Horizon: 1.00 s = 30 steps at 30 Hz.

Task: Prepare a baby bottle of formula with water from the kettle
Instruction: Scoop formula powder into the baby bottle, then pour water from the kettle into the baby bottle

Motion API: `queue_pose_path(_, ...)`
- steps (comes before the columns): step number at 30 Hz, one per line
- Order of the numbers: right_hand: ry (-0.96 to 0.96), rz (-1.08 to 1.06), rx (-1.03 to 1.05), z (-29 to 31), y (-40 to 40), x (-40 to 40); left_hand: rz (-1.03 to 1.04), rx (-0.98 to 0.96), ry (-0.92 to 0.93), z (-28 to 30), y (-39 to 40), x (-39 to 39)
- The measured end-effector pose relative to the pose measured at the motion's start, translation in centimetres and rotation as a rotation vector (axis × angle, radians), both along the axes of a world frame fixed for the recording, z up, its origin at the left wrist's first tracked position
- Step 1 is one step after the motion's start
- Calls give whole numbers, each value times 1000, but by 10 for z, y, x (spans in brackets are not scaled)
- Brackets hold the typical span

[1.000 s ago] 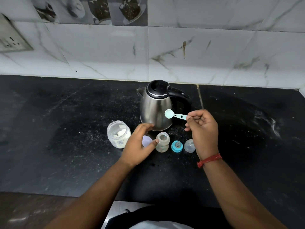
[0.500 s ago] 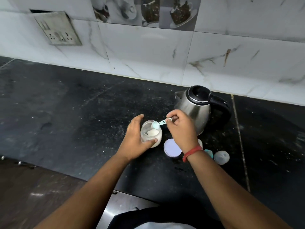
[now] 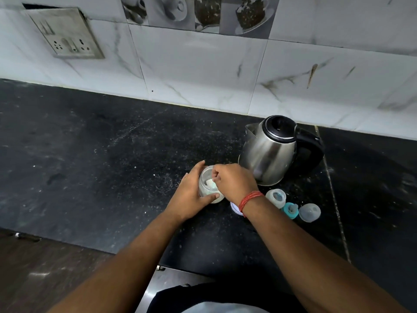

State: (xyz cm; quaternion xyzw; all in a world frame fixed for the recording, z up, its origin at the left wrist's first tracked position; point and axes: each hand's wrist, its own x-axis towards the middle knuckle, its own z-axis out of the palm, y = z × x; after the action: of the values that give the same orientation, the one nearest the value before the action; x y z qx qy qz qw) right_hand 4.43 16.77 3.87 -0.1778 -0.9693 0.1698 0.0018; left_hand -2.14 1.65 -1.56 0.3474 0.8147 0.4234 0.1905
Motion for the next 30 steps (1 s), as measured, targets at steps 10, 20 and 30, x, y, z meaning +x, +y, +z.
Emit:
queue_pose_path(10,431,-151,-179,28,13,32,17,183,65,22,5,-1)
queue_pose_path(20,1032,-669,-434,73,97,104,-209,383,166,63,70,39)
queue_pose_path(30,715,-837,-510,16,170,136,-355,75,-24,22,116,79)
